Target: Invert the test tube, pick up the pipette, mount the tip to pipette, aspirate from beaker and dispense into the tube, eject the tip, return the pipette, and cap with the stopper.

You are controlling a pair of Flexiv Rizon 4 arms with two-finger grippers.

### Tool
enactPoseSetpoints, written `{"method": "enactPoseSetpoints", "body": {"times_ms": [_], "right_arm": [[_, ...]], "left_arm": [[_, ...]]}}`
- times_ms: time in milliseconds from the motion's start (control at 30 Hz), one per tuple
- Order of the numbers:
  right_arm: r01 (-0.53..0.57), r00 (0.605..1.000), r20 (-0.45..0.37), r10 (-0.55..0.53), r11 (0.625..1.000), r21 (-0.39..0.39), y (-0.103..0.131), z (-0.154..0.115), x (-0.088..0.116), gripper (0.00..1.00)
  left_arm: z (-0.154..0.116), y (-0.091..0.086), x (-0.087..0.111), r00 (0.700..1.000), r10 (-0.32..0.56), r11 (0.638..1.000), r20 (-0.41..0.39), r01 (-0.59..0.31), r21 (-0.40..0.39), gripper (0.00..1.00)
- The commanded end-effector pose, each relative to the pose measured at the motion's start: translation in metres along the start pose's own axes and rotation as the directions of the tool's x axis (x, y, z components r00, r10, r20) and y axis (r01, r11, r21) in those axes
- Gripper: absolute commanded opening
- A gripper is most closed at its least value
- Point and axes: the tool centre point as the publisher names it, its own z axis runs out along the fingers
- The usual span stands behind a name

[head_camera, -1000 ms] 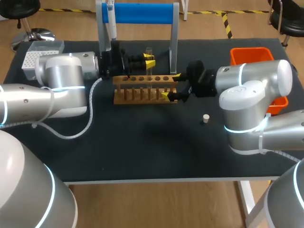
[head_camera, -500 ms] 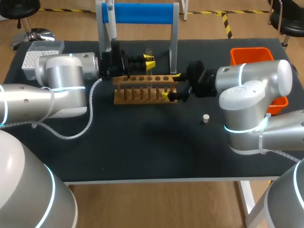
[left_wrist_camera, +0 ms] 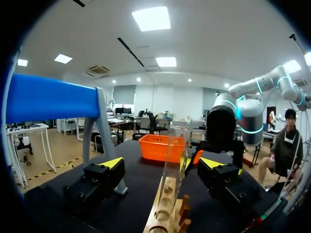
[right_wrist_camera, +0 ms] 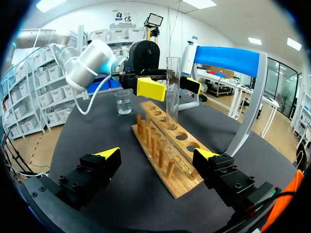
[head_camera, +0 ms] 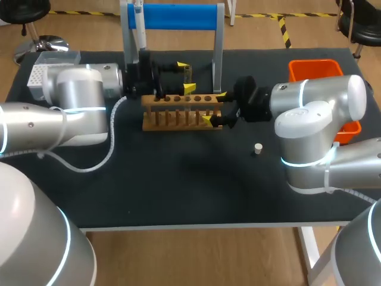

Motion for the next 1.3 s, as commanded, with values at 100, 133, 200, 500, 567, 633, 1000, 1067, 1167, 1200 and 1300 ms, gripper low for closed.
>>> {"method": "enactPoseSetpoints", "body": {"times_ms": [100, 133, 200, 500, 567, 633, 1000, 1067, 1167, 1200, 1300], "right_arm": [[0.000, 1.000, 0.001, 0.000, 1.000, 0.000, 0.000, 0.000, 0.000, 1.00], [0.000, 1.000, 0.001, 0.000, 1.000, 0.000, 0.000, 0.000, 0.000, 1.00], [0.000, 1.000, 0.001, 0.000, 1.000, 0.000, 0.000, 0.000, 0.000, 1.00], [0.000, 1.000, 0.001, 0.000, 1.000, 0.000, 0.000, 0.000, 0.000, 1.00], [0.000, 1.000, 0.001, 0.000, 1.000, 0.000, 0.000, 0.000, 0.000, 1.00], [0.000, 1.000, 0.001, 0.000, 1.000, 0.000, 0.000, 0.000, 0.000, 1.00], [0.000, 1.000, 0.001, 0.000, 1.000, 0.000, 0.000, 0.000, 0.000, 1.00], [0.000, 1.000, 0.001, 0.000, 1.000, 0.000, 0.000, 0.000, 0.000, 1.00], [0.000, 1.000, 0.001, 0.000, 1.000, 0.000, 0.000, 0.000, 0.000, 1.00], [0.000, 1.000, 0.001, 0.000, 1.000, 0.000, 0.000, 0.000, 0.000, 1.00], [0.000, 1.000, 0.001, 0.000, 1.000, 0.000, 0.000, 0.000, 0.000, 1.00]], "left_arm": [[-0.011, -0.015, 0.008, 1.000, 0.007, 0.999, 0.008, -0.006, -0.048, 1.00], [-0.013, -0.017, 0.009, 1.000, 0.009, 0.998, 0.008, -0.009, -0.056, 1.00], [-0.018, -0.022, 0.010, 1.000, 0.021, 0.997, 0.005, -0.020, -0.073, 1.00], [-0.064, -0.050, 0.014, 0.999, 0.051, 0.983, 0.020, -0.047, -0.178, 1.00], [-0.078, -0.056, 0.016, 0.998, 0.055, 0.978, 0.035, -0.047, -0.205, 1.00], [-0.089, -0.060, 0.019, 0.997, 0.053, 0.973, 0.050, -0.041, -0.226, 1.00], [-0.115, -0.068, 0.031, 0.995, 0.037, 0.961, 0.096, -0.010, -0.275, 1.00], [-0.115, -0.068, 0.031, 0.995, 0.037, 0.961, 0.096, -0.010, -0.275, 1.00], [-0.115, -0.068, 0.031, 0.995, 0.037, 0.961, 0.096, -0.010, -0.275, 1.00], [-0.115, -0.068, 0.031, 0.995, 0.037, 0.961, 0.096, -0.010, -0.275, 1.00], [-0.115, -0.068, 0.031, 0.995, 0.037, 0.961, 0.096, -0.010, -0.275, 1.00]]}}
